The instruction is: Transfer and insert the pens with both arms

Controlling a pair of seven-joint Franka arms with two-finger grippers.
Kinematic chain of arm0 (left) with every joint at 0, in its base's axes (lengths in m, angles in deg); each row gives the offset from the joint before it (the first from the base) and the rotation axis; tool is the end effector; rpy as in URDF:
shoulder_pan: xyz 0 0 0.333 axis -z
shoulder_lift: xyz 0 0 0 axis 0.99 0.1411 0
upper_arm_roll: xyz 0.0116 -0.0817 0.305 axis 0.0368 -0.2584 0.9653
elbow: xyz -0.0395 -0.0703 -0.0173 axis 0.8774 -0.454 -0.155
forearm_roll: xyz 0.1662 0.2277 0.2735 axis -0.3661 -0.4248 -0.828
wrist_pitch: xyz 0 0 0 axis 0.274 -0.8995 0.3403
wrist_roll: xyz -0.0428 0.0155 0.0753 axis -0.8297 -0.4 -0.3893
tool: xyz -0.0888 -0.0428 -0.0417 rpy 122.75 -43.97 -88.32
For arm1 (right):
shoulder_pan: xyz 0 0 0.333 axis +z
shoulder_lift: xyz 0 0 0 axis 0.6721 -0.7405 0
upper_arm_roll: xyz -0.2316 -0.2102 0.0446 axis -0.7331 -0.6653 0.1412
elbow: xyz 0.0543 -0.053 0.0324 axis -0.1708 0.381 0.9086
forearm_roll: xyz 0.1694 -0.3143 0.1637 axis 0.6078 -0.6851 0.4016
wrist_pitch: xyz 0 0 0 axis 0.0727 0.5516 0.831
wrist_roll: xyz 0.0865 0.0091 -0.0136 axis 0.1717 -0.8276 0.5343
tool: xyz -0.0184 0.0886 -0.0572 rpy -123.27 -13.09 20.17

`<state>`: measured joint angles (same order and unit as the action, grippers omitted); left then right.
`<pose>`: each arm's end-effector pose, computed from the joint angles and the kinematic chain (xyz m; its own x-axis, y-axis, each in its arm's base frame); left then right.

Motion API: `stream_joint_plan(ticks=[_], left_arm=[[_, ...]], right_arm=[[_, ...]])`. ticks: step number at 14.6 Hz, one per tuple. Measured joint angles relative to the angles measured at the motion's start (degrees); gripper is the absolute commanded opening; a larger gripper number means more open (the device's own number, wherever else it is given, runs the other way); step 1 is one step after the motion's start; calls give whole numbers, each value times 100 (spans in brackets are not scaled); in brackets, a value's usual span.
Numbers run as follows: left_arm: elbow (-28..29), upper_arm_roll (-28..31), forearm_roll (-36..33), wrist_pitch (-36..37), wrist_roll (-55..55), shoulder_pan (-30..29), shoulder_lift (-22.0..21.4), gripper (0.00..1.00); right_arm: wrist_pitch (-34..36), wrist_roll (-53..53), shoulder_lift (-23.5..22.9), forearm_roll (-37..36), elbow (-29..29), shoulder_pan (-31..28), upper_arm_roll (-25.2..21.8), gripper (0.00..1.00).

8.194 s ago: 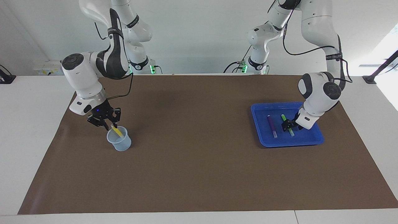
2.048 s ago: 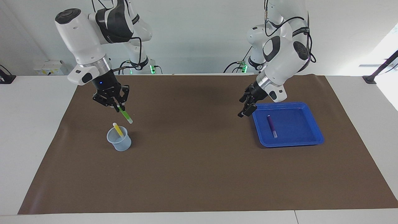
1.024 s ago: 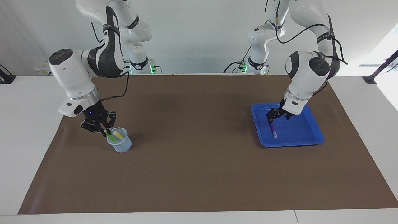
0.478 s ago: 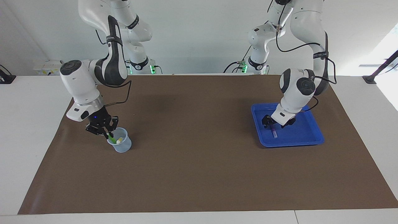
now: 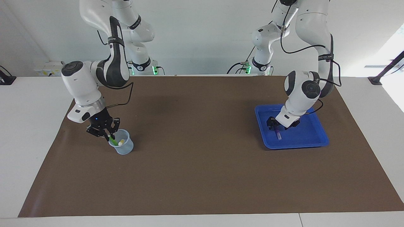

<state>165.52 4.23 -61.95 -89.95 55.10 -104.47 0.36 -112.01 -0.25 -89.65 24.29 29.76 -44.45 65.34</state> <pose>0.5580 -0.0848 0.3020 0.9873 -0.1215 -0.1023 -0.1200 -0.9926 0.0204 0.6027 -0.0362 0.4119 0.9105 0.3002 0.2843 0.3032 -0.9523 0.0345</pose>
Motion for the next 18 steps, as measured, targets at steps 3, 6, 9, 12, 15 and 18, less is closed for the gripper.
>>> stream_joint_plan(ticks=[3,6,9,12,15,18], left_arm=[[1,-3,0,-29,0,0,29,38],[-13,-4,-7,-47,1,-19,17,0],[-27,-4,-9,-51,9,-33,15,0],[-36,-3,-9,-51,9,-33,17,0],[-271,-1,-9,123,9,-38,91,0],[-953,-1,4,874,4,-40,144,0]], right_arm=[[171,-160,137,0,-220,-7,-1,100],[1065,-841,413,-41,-571,-13,-9,100],[2165,-1716,617,-501,-1148,-10,2,100],[3320,-2352,658,-603,-1821,31,20,100],[4138,-2530,659,-604,-2362,43,22,100],[4527,-2833,658,-604,-2564,53,36,100]])
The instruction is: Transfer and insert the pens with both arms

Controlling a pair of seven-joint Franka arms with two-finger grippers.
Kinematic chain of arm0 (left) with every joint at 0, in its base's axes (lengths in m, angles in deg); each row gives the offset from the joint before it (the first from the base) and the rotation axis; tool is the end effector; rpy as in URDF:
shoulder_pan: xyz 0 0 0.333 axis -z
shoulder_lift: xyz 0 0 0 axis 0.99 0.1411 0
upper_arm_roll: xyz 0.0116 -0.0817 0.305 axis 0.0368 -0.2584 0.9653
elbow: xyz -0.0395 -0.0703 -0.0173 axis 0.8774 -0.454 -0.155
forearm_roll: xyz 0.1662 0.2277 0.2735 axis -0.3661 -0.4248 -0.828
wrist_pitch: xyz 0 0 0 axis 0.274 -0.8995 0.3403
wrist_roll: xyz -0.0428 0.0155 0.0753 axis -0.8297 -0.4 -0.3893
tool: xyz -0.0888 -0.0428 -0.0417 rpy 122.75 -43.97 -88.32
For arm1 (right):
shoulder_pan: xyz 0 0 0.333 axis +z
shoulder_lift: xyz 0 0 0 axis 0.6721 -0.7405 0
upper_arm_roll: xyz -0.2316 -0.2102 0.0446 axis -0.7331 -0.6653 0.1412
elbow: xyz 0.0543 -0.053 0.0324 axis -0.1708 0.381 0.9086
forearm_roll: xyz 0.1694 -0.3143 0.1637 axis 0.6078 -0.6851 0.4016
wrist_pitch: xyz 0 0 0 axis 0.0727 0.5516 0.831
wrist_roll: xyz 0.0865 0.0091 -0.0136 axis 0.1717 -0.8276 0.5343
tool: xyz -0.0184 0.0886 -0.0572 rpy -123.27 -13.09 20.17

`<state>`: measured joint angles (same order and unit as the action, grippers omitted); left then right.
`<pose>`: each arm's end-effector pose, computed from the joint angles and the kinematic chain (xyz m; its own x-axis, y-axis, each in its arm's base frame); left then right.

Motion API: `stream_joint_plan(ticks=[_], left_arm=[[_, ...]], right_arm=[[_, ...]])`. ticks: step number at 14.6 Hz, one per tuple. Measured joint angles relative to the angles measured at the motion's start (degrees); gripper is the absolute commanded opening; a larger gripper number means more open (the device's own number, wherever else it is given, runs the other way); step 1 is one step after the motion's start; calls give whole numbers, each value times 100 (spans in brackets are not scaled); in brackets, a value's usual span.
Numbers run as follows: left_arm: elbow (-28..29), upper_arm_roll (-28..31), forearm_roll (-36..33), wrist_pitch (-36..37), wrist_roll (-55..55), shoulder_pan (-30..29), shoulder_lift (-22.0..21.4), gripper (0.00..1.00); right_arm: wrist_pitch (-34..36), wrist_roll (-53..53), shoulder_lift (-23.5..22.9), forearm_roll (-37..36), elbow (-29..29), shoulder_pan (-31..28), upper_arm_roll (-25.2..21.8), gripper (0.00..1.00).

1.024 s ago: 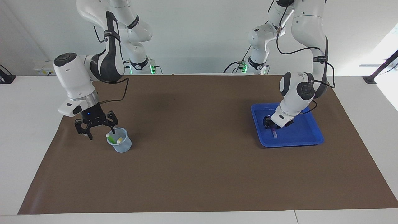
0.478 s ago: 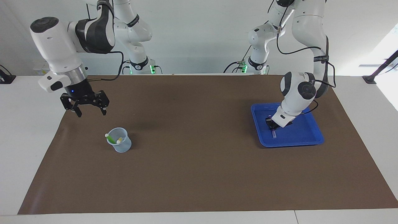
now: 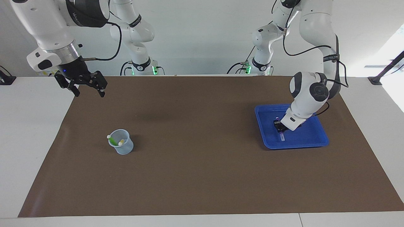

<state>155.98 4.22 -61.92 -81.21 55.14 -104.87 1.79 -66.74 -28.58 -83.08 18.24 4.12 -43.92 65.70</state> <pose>0.5912 -0.0739 0.3478 0.9893 -0.0955 -0.1107 -0.0940 -0.9954 0.0192 0.5679 -0.0247 0.6173 0.9947 -0.0893 0.0500 -0.0888 -0.9960 -0.0117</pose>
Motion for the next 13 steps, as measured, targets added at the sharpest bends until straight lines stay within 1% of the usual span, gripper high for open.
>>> stream_joint_plan(ticks=[3,7,9,10,13], left_arm=[[-771,-23,331,842,-205,4,-1,0],[-1663,-199,1106,1777,-1262,18,-16,0],[-2059,-419,1543,2156,-2203,21,-24,0],[-2176,-533,1847,2221,-2818,24,-30,0],[-2293,-709,3015,2217,-4535,42,-140,0]], right_arm=[[43,-115,-11,0,-9,24,57,100],[57,-241,-1,0,-9,74,91,100],[58,-245,-1,0,-9,73,91,100],[58,-246,-1,0,-9,73,95,100],[58,-308,0,19,-10,73,308,100]])
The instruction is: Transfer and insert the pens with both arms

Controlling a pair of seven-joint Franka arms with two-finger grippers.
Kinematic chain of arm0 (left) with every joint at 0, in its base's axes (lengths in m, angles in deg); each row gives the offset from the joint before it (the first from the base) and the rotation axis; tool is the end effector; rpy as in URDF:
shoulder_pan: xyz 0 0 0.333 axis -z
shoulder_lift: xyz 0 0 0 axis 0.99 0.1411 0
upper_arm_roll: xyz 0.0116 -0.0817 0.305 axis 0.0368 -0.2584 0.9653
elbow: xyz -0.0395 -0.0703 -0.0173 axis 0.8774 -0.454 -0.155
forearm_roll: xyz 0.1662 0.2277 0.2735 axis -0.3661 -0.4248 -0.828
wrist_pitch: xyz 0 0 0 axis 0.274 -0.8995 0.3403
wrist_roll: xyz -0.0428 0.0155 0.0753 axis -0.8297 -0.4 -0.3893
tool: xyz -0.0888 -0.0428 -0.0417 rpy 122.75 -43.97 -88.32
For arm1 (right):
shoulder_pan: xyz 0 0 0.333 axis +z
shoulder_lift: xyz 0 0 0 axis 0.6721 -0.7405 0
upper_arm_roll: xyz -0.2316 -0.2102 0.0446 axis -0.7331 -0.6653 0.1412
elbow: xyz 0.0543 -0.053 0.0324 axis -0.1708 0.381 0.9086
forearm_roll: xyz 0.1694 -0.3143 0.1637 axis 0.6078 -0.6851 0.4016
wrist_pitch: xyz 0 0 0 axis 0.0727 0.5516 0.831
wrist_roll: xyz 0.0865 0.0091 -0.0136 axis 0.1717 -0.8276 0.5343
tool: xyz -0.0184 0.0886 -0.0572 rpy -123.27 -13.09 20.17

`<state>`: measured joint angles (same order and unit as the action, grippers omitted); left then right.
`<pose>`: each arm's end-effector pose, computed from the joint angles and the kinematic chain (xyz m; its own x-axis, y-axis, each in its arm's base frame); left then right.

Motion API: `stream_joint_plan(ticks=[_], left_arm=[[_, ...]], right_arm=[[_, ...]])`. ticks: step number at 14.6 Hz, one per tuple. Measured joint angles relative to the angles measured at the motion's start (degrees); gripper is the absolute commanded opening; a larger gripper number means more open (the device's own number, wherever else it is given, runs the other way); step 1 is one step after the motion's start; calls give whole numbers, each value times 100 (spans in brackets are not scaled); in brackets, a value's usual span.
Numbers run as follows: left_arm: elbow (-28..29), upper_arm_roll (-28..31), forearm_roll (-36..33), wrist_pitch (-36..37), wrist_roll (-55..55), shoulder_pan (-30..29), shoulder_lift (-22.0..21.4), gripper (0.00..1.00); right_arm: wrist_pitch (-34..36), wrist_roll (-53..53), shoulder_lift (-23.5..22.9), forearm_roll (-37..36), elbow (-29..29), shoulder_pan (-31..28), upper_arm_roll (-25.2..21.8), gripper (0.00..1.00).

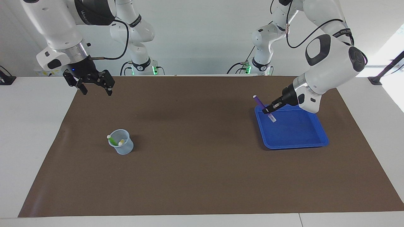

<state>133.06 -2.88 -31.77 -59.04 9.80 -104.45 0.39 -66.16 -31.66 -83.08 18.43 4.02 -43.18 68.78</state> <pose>0.5983 -0.1694 0.5377 0.7186 0.5240 -0.4572 0.6693 -0.6996 0.2501 0.5673 0.0132 0.6172 0.9962 -0.0767 0.0406 -0.0760 -0.9969 -0.0179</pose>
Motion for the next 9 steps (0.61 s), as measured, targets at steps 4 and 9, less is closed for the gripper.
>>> stream_joint_plan(ticks=[4,9], left_arm=[[52,-458,1067,-446,-2138,32,-136,0],[1097,-850,2718,-2012,-2939,273,-424,0]], right_arm=[[-29,-680,0,760,6,19,396,100],[-951,-2135,1,1906,287,39,805,100]])
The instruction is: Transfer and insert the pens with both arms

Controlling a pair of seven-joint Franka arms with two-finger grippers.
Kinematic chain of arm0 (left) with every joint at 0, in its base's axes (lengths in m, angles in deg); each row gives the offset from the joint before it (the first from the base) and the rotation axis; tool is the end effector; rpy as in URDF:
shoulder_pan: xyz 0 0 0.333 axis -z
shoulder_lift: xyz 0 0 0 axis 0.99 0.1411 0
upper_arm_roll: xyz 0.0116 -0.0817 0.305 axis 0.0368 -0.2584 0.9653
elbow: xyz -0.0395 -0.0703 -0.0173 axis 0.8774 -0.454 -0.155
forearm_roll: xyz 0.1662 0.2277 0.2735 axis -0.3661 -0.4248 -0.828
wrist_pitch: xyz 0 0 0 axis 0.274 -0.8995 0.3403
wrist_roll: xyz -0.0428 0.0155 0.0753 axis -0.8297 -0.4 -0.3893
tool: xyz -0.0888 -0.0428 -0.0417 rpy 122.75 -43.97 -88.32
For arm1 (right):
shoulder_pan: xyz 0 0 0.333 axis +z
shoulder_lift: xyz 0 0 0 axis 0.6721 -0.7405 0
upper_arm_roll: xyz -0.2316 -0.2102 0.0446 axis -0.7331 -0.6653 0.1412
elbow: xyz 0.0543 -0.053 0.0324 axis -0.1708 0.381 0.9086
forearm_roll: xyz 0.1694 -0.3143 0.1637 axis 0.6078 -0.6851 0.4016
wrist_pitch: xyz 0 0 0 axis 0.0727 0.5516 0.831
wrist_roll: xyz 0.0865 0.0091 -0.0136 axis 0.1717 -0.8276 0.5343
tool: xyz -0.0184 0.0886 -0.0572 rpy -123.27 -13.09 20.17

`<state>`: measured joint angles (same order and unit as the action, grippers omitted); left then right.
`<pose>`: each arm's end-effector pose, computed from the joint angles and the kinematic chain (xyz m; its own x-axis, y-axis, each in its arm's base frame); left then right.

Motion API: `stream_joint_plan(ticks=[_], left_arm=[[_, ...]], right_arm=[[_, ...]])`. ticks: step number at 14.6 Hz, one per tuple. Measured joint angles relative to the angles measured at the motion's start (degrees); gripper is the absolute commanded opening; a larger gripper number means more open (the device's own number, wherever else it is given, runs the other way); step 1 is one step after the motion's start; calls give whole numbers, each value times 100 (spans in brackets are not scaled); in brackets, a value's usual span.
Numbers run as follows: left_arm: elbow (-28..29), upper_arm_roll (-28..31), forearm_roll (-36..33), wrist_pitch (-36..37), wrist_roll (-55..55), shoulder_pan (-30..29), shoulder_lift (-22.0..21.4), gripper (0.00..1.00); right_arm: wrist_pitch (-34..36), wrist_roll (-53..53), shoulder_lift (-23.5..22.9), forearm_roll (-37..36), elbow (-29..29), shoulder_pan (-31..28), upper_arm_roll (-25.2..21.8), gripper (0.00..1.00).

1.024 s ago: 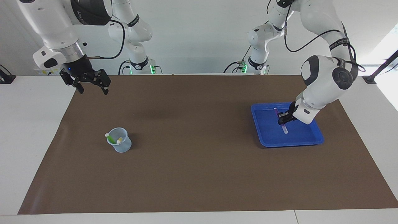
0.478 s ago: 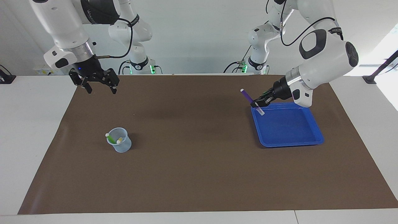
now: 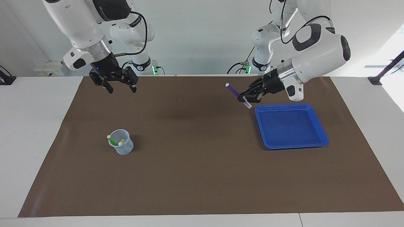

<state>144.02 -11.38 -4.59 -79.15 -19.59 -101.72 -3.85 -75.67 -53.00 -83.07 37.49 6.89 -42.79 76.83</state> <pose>0.5499 -0.3000 0.5392 0.1952 0.5595 -0.8055 0.9732 -0.2124 0.0883 0.5693 0.1247 0.6145 0.9392 -0.3425 -0.0261 -0.3274 -0.8696 -0.3697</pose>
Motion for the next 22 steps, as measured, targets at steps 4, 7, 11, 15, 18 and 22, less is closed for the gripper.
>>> stream_joint_plan(ticks=[4,7,11,15,18,22], left_arm=[[968,-19,1095,-1372,-2,579,-302,0],[1313,-22,1791,-2020,-4,919,-343,0],[1345,-1,2346,-2082,-4,922,-353,0],[1345,-2,2469,-2089,-4,922,-363,0],[1345,-2,2500,-2090,-4,922,-363,0],[1359,-13,2557,-2106,-6,952,-362,0]], right_arm=[[-842,-1211,1,71,262,28,674,100],[-983,-1387,16,76,370,28,897,100],[-1225,-1246,180,77,741,25,1088,96],[-1252,-839,364,77,1023,26,1199,62],[-1322,-731,388,76,1055,22,1201,21],[-1578,-731,391,85,1073,27,1240,0]])
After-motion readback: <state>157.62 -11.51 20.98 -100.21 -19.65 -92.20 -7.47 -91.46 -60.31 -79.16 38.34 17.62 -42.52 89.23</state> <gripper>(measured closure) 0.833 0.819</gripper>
